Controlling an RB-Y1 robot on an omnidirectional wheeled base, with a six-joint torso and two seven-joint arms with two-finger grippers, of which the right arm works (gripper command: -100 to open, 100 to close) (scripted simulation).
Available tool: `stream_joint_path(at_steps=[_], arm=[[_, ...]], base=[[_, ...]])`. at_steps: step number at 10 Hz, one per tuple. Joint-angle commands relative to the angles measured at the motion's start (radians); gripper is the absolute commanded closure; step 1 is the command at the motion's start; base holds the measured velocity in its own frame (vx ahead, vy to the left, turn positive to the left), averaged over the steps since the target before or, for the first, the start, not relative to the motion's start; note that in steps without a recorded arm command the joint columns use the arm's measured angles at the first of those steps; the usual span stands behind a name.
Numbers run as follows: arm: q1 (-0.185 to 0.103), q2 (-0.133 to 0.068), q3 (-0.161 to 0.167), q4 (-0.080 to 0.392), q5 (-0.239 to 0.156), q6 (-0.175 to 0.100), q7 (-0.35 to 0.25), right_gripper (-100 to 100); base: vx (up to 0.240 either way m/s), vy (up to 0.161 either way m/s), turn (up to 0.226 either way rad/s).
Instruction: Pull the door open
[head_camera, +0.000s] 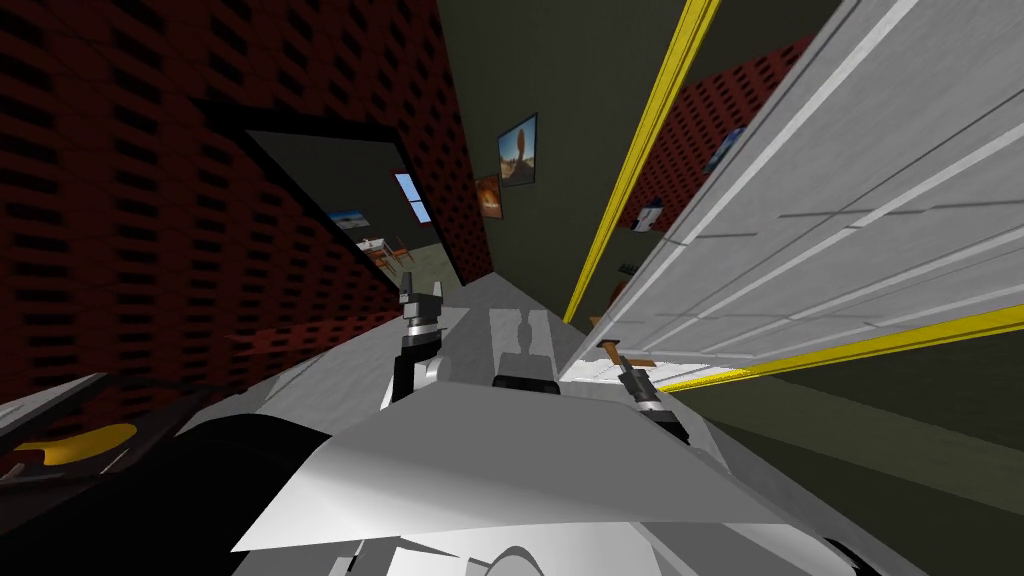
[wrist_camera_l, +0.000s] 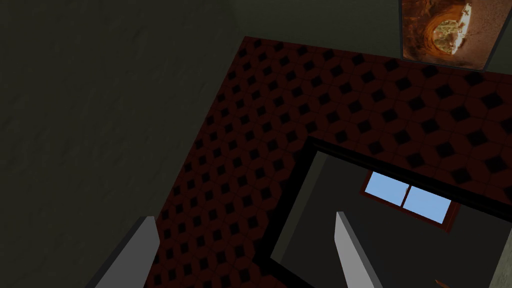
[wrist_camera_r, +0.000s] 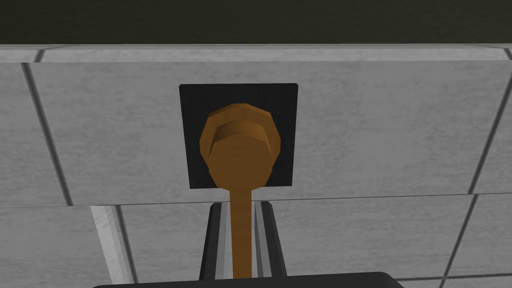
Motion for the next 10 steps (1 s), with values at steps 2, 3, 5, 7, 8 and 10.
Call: stream_joint_path(at_steps=[2, 3, 5, 7, 8, 10], arm=[[0.005, -0.004, 0.000, 0.001, 0.000, -0.010, -0.003, 100], [-0.015, 0.005, 0.007, 0.010, -0.007, 0.004, 0.007, 100], [-0.038, 0.013, 0.013, 0.018, -0.015, 0.019, 0.018, 100], [-0.066, 0.023, 0.020, 0.028, -0.026, 0.038, 0.031, 100], [-0.081, 0.029, 0.024, 0.034, -0.032, 0.049, 0.039, 100], [-0.098, 0.035, 0.028, 0.040, -0.038, 0.060, 0.047, 100]], base=[[-0.124, -0.031, 0.070], [-0.134, -0.034, 0.113], [-0.188, -0.068, 0.119], [-0.188, -0.053, 0.097], [-0.198, -0.057, 0.114], [-0.174, -0.062, 0.070]])
